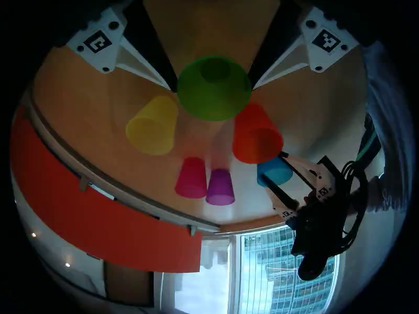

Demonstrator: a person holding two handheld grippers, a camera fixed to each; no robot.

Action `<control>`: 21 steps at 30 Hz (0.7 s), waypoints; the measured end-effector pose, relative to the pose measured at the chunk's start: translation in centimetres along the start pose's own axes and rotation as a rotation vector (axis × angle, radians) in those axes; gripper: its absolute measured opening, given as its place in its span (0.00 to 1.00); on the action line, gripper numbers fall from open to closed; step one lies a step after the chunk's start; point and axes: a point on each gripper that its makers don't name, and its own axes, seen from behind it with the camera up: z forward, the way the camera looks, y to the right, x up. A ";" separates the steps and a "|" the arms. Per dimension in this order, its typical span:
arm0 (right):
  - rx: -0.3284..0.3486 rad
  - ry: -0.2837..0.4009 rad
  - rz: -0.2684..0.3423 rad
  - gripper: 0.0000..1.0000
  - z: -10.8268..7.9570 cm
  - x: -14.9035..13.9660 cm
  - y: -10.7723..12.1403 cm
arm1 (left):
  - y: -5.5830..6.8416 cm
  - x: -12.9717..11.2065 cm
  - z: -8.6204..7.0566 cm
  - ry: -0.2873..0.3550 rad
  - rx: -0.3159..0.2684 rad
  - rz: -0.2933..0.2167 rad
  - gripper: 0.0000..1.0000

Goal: Pour water

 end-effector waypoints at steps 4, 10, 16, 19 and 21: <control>-0.002 -0.001 0.000 0.97 0.2 -0.1 0.0 | 0.1 0.0 -0.1 -0.009 -0.003 0.001 0.88; -0.011 0.006 0.002 0.92 0.2 0.0 0.1 | 0.1 0.0 -0.2 -0.016 -0.005 0.004 0.88; -0.009 0.026 0.009 0.92 -0.2 0.4 0.0 | 0.2 0.1 -0.5 -0.014 -0.008 0.001 0.88; -0.009 0.038 0.013 0.92 -0.6 0.8 -0.1 | 0.3 0.5 -0.8 -0.004 -0.006 -0.003 0.88; -0.010 0.048 0.014 0.92 -1.0 1.1 -0.2 | 0.3 0.9 -1.1 0.009 -0.005 -0.010 0.88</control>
